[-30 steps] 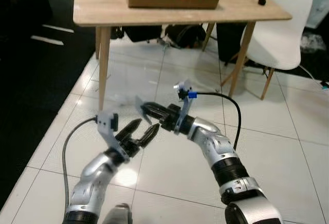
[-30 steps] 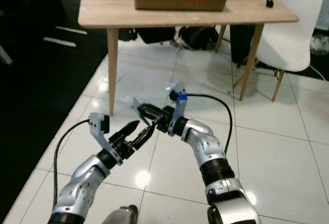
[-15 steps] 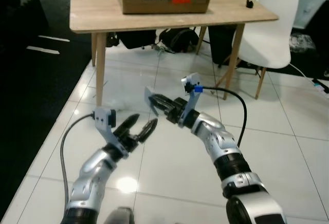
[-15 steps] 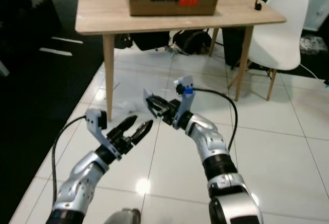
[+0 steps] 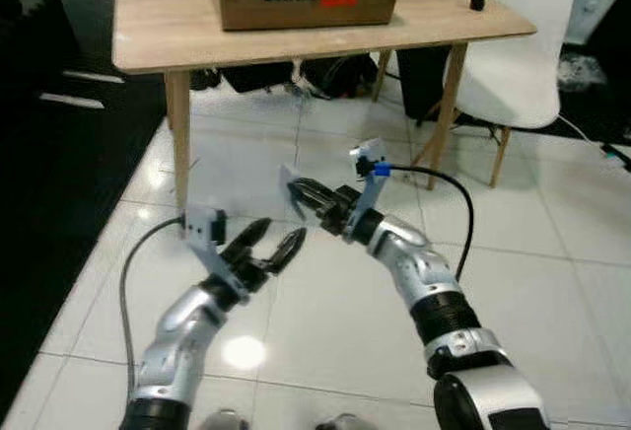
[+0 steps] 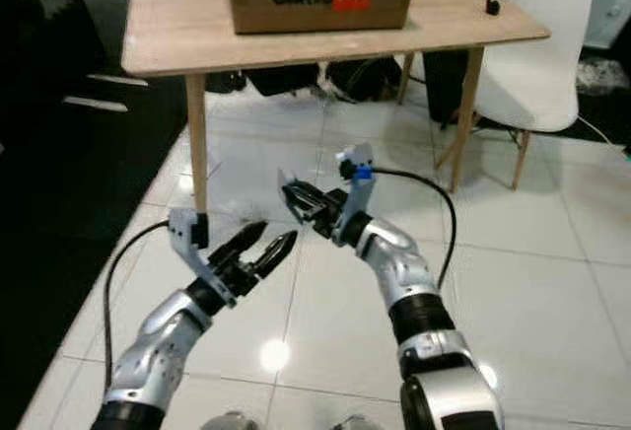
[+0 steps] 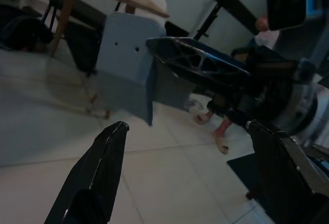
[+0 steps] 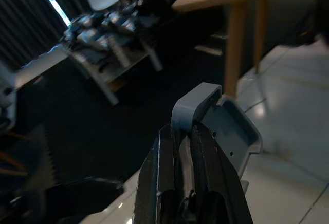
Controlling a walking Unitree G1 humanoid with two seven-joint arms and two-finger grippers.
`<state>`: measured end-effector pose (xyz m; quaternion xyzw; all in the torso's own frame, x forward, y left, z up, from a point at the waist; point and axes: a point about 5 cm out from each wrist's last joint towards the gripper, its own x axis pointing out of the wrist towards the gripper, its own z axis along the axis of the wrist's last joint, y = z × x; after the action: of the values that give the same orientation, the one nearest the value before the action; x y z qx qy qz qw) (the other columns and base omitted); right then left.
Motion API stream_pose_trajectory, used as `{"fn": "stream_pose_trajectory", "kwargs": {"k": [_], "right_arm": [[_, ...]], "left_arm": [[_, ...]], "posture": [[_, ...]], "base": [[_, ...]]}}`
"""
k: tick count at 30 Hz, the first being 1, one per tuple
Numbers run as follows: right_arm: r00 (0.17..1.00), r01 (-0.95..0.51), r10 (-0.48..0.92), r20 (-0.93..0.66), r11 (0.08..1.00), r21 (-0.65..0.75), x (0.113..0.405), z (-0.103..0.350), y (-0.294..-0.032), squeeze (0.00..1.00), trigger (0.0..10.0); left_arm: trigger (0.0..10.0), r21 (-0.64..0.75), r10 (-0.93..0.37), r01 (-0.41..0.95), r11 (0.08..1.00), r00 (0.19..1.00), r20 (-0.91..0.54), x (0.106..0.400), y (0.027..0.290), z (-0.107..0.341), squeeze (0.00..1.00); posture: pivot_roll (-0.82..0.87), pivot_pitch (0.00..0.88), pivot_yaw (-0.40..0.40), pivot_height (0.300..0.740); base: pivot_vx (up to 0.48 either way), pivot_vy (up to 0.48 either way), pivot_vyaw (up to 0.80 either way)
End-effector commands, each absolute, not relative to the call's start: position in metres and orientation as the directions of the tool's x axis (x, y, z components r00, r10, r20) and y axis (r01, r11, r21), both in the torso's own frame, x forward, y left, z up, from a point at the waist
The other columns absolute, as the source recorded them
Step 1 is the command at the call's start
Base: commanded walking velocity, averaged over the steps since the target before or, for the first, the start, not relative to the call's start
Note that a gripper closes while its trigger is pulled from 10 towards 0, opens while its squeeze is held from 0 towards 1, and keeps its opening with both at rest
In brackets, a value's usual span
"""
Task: Picking trash to rubbish bin
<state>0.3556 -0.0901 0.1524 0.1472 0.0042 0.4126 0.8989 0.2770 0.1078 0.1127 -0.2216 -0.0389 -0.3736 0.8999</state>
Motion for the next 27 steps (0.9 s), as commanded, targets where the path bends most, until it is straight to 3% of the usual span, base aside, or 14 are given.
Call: {"fn": "stream_pose_trajectory", "kwargs": {"k": [1,27], "right_arm": [[0.650,-0.746,0.753,0.106,0.605,0.277,0.3534,0.1480,-0.0847,0.00,10.0],[0.638,-0.756,0.762,0.108,0.594,0.275,0.3528,0.1472,-0.0802,0.00,10.0]], "left_arm": [[10.0,-0.376,-0.651,0.680,0.630,0.726,0.223,0.2745,0.1099,0.1087,0.00],[10.0,-0.365,-0.656,0.687,0.629,0.720,0.225,0.2753,0.1100,0.1104,0.00]], "posture": [[0.19,0.124,-0.090,0.740],[0.19,0.118,-0.086,0.740]], "base": [[0.289,0.000,0.00],[0.292,0.000,0.00]]}}
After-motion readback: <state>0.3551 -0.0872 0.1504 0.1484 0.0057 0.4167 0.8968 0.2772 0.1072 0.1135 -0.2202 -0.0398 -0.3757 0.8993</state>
